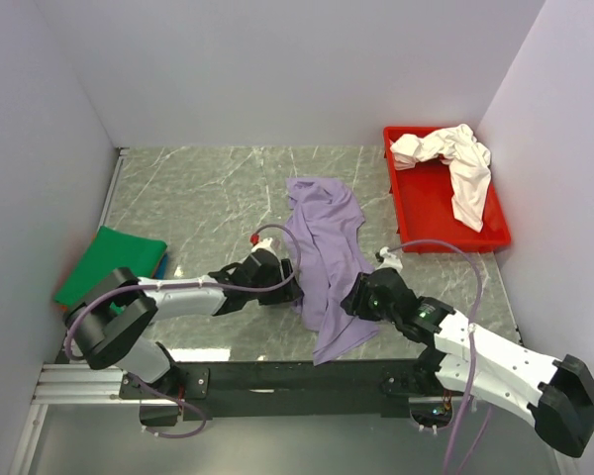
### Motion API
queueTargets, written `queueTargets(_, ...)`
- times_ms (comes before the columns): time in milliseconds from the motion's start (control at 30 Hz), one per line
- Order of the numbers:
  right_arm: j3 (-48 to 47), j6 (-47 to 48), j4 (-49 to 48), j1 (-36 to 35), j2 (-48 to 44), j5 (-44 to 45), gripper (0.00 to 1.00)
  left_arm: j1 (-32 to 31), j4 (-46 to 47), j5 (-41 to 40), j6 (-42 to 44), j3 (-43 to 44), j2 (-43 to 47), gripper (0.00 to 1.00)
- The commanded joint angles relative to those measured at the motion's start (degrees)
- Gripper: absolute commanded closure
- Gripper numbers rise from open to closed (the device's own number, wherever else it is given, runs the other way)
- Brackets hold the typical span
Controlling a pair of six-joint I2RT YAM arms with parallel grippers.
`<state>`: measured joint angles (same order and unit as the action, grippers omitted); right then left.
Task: Fold and stack the t-shirts
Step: Flatten the tshirt out
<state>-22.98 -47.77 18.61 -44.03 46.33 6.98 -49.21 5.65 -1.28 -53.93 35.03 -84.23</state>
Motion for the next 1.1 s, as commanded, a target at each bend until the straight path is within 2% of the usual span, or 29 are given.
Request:
queueTargets(0,2.50,-4.08,-3.75,-0.88,1.83,3.30,0.52,-0.89,3.05,0.75,-0.30,2.68,-2.52,0.35)
queueTargets(100,4.08,-4.88,-5.25,-0.88,2.54,3.74,0.53,-1.15,2.79,0.75,-0.38,3.29,-3.31,0.49)
queueTargets(167,4.52,-5.05,-5.95,-0.88,2.80,3.92,0.53,-1.33,2.44,0.58,-0.47,3.29,-3.31,0.55)
queueTargets(200,4.61,-5.14,-6.04,-0.88,3.07,4.09,0.53,-1.33,2.26,0.58,-0.47,3.21,-3.31,0.62)
queueTargets(300,4.53,-5.05,-6.04,-0.79,4.03,4.00,0.53,-1.50,2.08,0.58,-0.74,3.12,-2.96,0.72)
queueTargets(367,4.61,-5.14,-5.87,-0.88,4.47,3.83,0.53,-1.59,2.35,0.66,-0.91,2.94,-2.79,0.72)
queueTargets(467,4.79,-5.32,-5.69,-0.97,4.39,3.74,0.52,-1.77,2.44,0.75,-0.74,3.29,-3.05,0.80)
queueTargets(500,4.79,-5.40,-5.52,-0.97,4.21,3.65,0.52,-1.85,2.26,0.75,-0.65,3.47,-3.22,0.87)
queueTargets(600,4.35,-5.05,-2.89,-1.14,3.34,4.61,0.52,-1.94,1.47,0.84,-0.74,4.00,-2.96,0.99)
queueTargets(800,5.67,-5.40,-1.47,-1.14,0.25,5.06,0.52,-1.94,-0.81,-1.09,-0.74,4.52,-0.77,0.99)
queueTargets(1067,4.62,-5.76,-5.96,-1.41,7.90,3.82,0.56,-1.94,-3.28,-2.76,-0.74,5.14,2.13,0.99)
